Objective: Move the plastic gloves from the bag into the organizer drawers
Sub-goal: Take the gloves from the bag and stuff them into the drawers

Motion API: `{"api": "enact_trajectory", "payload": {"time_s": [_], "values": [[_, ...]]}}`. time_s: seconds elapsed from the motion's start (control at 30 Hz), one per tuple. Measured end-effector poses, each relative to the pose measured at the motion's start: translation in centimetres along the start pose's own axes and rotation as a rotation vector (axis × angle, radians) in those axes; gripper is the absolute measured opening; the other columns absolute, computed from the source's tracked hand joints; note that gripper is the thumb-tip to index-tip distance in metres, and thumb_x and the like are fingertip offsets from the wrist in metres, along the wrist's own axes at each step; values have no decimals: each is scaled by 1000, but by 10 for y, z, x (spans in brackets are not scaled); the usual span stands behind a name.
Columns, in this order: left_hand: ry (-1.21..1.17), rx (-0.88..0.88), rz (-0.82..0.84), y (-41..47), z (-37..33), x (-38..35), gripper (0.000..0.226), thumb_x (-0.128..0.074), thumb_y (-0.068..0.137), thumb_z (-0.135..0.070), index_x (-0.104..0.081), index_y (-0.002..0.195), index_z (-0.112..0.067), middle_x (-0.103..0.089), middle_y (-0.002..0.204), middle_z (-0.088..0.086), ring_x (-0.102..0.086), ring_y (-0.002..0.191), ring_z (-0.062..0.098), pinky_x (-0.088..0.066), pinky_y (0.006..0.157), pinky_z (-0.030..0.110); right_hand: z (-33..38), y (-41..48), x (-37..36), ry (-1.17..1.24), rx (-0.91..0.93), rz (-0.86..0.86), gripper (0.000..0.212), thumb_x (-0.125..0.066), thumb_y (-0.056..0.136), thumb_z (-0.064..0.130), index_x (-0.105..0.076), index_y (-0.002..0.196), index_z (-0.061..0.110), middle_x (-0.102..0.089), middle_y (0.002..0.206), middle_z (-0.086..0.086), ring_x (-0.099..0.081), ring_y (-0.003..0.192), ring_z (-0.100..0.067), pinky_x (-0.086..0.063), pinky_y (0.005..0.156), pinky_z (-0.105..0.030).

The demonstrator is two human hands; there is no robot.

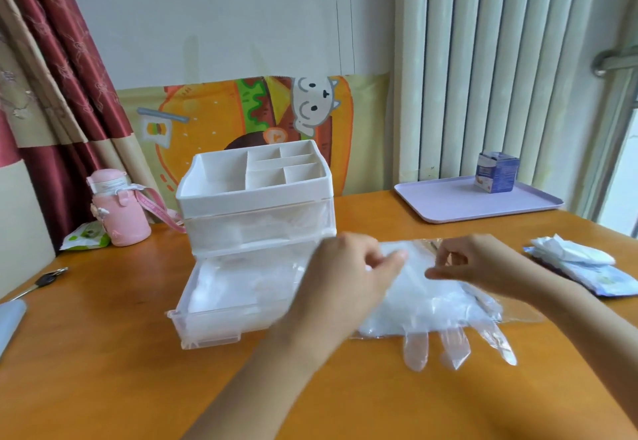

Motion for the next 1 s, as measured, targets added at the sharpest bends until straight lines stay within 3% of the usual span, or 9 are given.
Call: {"api": "enact_trajectory", "payload": {"time_s": [0.07,0.17,0.27,0.37,0.47,0.6,0.73,0.83,1.0], "values": [[-25,35,147,-5,0,-33,32,-61,89,-44,-68,78,-15,-69,83,-3,-61,79,11,-47,75,26,-13,-2,-15,71,6,85,44,-74,65,58,-59,100,38,-62,97,18,-59,89,-3,-45,77,-18],[-27,125,332,-9,9,-75,24,-57,91,-45,-66,103,-27,-63,116,-12,-59,102,7,-45,86,21,-23,-7,-32,79,40,186,75,-77,66,56,-42,132,47,-41,126,29,-42,120,1,-34,97,-18],[110,161,429,-6,29,-106,52,-48,96,-46,-41,142,-24,-36,151,-7,-31,138,9,-26,110,24,-28,-9,-41,77,59,238,73,-76,72,53,-40,135,48,-34,127,33,-35,123,5,-26,98,-14],[283,249,512,-4,49,-127,69,-35,98,-55,-15,154,-21,-10,162,-1,-6,148,16,-6,120,35,-34,-9,-44,89,35,194,44,-74,77,44,-61,119,43,-53,119,28,-50,110,4,-35,91,-14],[295,317,547,-9,57,-138,71,-27,97,-60,-8,155,-22,-4,162,-3,1,149,16,1,119,37,-31,-6,-43,74,72,127,11,-72,82,30,-74,92,34,-69,100,17,-61,90,2,-47,82,-14],[221,345,455,-9,63,-139,69,-29,97,-59,-14,154,-21,-12,161,-5,-6,148,13,-7,121,36,-30,-5,-45,23,75,108,11,-65,88,26,-74,93,29,-69,96,14,-60,85,1,-46,72,-11],[78,379,382,-7,66,-141,64,-34,98,-55,-26,151,-20,-25,158,-4,-20,146,13,-17,119,34,-31,-6,-48,26,77,106,11,-58,93,25,-68,95,27,-68,101,12,-61,91,-4,-49,80,-18],[-206,454,290,-5,59,-138,59,-43,95,-55,-43,142,-20,-46,145,-5,-41,134,13,-34,109,30,-30,-5,-44,163,116,46,8,-60,92,22,-66,91,27,-69,100,14,-63,93,-1,-51,88,-22],[-1142,762,297,2,33,-124,64,-56,82,-62,-68,109,-5,-72,103,10,-69,96,24,-53,90,38,-16,-16,-20,734,202,99,11,-64,90,12,-64,87,2,-73,101,-3,-63,106,-1,-49,98,-32]]}}
Point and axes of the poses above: each hand's wrist, its own y-axis towards the middle knuckle, its own x-axis out of the back of the hand, z = x × y, the point moved 3 cm from there along y, towards the middle knuckle
